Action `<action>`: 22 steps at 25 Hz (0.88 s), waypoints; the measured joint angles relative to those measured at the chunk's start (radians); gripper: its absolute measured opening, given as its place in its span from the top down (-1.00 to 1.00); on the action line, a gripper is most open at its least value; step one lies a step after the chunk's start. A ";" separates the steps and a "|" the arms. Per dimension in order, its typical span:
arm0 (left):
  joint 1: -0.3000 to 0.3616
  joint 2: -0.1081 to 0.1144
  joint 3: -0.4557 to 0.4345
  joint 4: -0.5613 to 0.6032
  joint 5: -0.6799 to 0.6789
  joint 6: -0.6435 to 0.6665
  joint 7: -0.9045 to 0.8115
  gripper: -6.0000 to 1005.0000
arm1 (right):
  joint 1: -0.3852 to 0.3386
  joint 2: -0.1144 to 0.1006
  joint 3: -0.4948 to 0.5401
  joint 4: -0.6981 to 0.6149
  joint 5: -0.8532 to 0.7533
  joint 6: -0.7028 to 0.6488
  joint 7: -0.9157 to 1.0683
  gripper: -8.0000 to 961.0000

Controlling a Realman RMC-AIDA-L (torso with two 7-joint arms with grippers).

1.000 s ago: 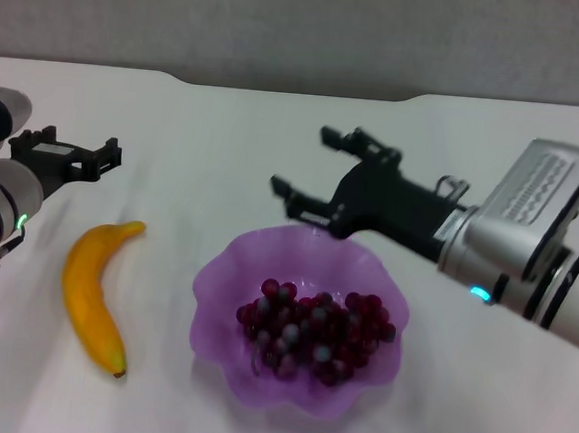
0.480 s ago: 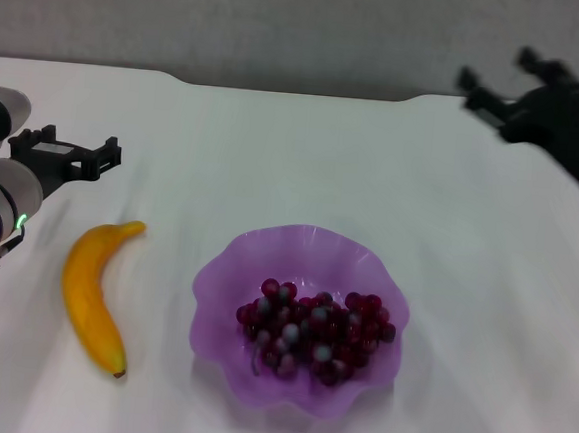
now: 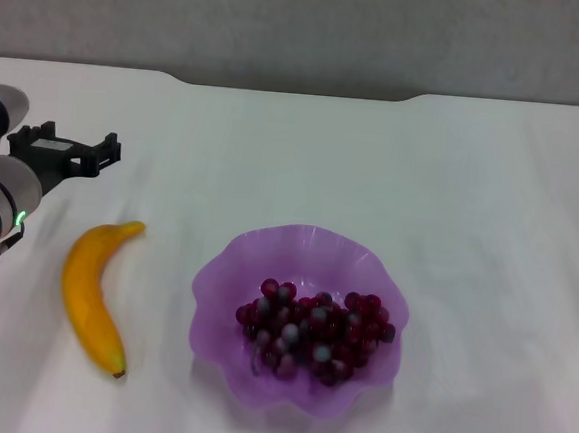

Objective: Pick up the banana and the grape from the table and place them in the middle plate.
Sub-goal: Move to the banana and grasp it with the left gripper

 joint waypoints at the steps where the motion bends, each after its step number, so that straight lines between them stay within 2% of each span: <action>1: 0.000 0.000 -0.003 -0.001 0.000 -0.001 -0.001 -0.53 | 0.008 -0.001 0.038 0.038 0.000 0.030 -0.007 -0.84; 7: 0.014 0.002 -0.006 -0.024 0.000 -0.002 -0.008 -0.53 | 0.007 0.004 0.198 0.166 0.000 0.138 -0.012 -0.84; 9: 0.040 0.004 -0.004 -0.072 0.000 0.005 -0.009 -0.52 | 0.008 0.004 0.251 0.211 0.001 0.176 -0.012 -0.84; 12: 0.078 0.006 0.003 -0.156 0.005 0.037 -0.007 -0.52 | 0.011 0.000 0.293 0.235 0.000 0.163 -0.012 -0.84; 15: 0.101 0.014 0.007 -0.259 0.009 0.147 -0.001 -0.52 | 0.012 -0.002 0.293 0.238 -0.002 0.120 -0.015 -0.84; 17: 0.103 0.028 0.017 -0.331 0.006 0.248 0.004 -0.52 | 0.012 -0.003 0.292 0.239 -0.003 0.105 -0.015 -0.84; 19: 0.114 0.055 0.049 -0.415 -0.021 0.350 0.016 -0.52 | 0.013 -0.003 0.287 0.239 -0.003 0.099 -0.015 -0.84; 22: 0.146 0.113 0.106 -0.565 -0.123 0.488 0.075 -0.52 | 0.015 -0.003 0.277 0.240 -0.004 0.093 -0.015 -0.84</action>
